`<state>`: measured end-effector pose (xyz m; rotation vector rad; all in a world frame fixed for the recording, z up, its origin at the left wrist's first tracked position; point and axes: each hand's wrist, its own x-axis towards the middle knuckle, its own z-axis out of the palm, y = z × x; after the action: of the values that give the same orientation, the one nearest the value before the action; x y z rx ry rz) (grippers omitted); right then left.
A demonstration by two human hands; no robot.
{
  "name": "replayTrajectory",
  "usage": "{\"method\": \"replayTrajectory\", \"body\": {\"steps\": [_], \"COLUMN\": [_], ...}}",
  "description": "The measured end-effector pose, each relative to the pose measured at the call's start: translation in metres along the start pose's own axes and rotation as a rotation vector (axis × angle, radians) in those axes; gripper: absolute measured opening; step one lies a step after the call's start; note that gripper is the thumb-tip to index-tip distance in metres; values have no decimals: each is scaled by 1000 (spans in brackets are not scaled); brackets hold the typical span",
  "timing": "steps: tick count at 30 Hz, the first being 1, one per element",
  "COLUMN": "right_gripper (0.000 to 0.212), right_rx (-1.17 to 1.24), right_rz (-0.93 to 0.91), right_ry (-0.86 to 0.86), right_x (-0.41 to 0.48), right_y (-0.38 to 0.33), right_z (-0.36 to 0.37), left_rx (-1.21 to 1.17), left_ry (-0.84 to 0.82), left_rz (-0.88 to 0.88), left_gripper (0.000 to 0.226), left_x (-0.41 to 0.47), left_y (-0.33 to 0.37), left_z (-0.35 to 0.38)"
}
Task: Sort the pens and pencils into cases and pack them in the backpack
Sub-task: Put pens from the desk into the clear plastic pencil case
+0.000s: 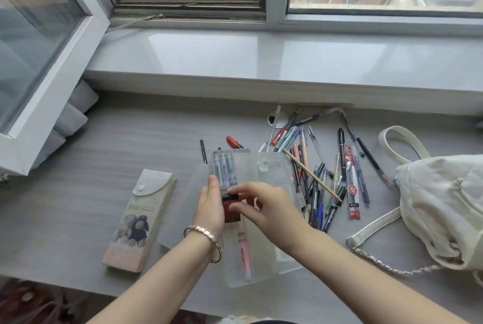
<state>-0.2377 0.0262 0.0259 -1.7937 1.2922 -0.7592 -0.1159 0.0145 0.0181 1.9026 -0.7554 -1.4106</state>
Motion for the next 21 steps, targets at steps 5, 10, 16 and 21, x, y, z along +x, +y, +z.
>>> {"method": "replayTrajectory", "body": {"steps": [5, 10, 16, 21], "right_gripper": [37, 46, 15, 30], "right_rx": [-301, -309, -168, -611], "right_rz": [-158, -120, 78, 410], "right_ry": [61, -28, 286, 92], "right_x": [-3, -5, 39, 83], "right_y": [12, 14, 41, 118], "right_z": [13, 13, -27, -67], "left_rx": [-20, 26, 193, 272], "left_ry": [32, 26, 79, 156], "left_rz": [-10, -14, 66, 89], "left_gripper": [50, 52, 36, 38], "left_x": [1, 6, 14, 28], "left_y": [-3, -5, -1, 14], "left_z": [3, 2, -12, -36]}}
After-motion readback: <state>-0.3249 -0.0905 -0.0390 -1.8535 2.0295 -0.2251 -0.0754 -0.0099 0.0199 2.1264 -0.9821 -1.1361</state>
